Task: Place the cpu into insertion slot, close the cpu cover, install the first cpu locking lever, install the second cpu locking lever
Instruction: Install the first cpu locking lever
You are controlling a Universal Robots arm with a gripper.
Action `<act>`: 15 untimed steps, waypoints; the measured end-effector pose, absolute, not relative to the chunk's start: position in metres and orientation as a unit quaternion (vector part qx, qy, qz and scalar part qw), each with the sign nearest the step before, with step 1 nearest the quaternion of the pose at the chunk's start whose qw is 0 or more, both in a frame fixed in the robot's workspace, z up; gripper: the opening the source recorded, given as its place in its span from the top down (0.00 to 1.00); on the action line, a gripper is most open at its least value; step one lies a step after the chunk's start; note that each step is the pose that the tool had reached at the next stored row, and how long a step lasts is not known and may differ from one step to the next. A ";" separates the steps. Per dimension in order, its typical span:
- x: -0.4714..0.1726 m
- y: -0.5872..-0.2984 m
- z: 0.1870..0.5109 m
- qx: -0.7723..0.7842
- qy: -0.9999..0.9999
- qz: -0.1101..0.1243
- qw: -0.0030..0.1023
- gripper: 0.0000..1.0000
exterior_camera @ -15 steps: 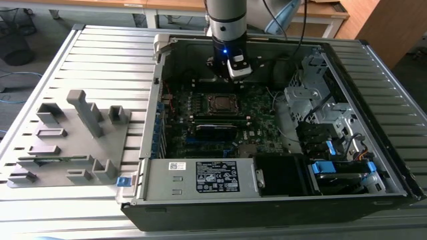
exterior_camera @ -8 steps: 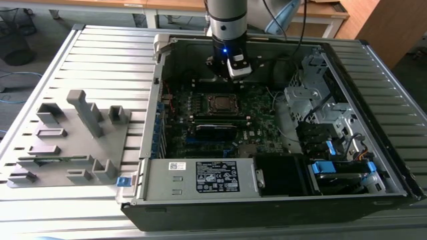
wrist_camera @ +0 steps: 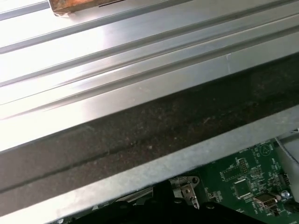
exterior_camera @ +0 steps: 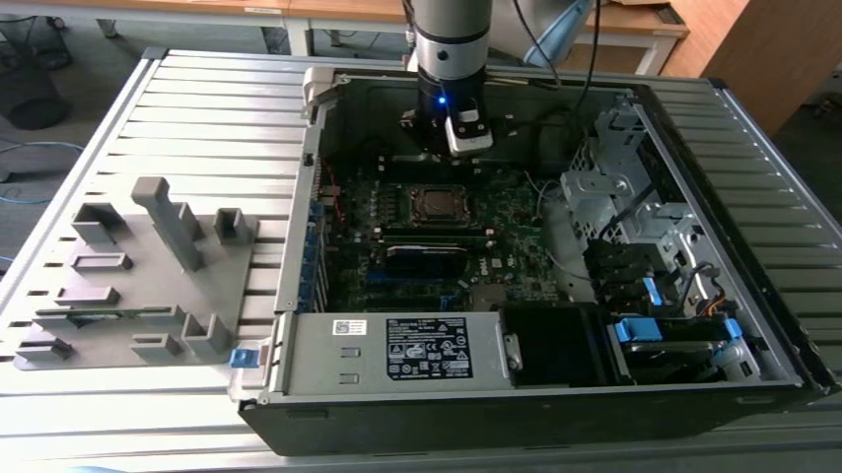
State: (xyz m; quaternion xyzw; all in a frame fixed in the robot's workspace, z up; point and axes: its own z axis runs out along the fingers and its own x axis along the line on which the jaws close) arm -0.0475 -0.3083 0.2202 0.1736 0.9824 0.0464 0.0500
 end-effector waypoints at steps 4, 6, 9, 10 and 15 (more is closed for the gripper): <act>-0.048 -0.308 0.220 0.174 0.982 0.046 0.049 0.89; -0.048 -0.308 0.220 0.173 0.983 0.046 0.049 0.89; -0.048 -0.308 0.220 0.162 0.985 0.038 0.048 0.89; -0.048 -0.308 0.220 0.158 0.986 0.033 0.047 0.89; -0.047 -0.308 0.220 0.140 0.989 0.006 0.036 0.89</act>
